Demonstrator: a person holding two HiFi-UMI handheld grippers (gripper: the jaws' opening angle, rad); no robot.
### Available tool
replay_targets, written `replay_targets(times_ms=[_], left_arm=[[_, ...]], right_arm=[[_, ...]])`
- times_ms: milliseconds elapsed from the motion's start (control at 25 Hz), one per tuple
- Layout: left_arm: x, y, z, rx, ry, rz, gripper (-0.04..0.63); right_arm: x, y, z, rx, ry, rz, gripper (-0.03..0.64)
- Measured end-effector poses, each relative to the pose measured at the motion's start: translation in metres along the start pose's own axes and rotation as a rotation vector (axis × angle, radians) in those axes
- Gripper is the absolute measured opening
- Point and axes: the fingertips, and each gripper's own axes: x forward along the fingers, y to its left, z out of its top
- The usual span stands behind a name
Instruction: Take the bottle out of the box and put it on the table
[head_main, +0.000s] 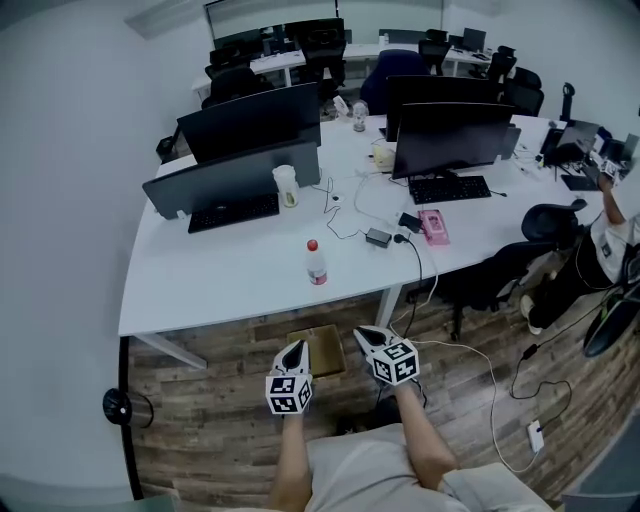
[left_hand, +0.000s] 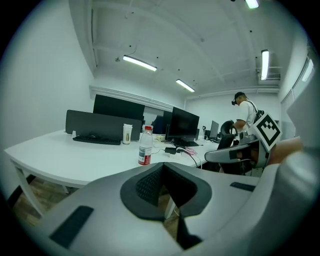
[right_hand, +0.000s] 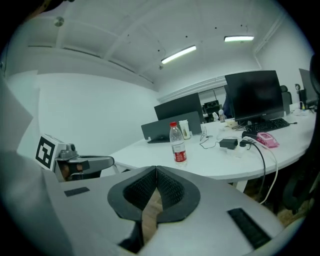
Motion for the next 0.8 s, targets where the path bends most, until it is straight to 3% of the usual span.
replay_targets(times_ms=[400, 680, 800], left_arm=[[0.004, 0.002, 0.009, -0.004, -0.022, 0.021, 0.015], [0.002, -0.003, 0.005, 0.002, -0.003, 0.005, 0.015], [0.002, -0.002, 0.003, 0.064, 0.010, 0.005, 0.015]], right_arm=[[0.002, 0.004, -0.016, -0.041, 0.079, 0.037, 0.040], [-0.003, -0.002, -0.011, 0.009, 0.013, -0.011, 0.040], [-0.003, -0.005, -0.005, 0.073, -0.044, -0.026, 0.040]])
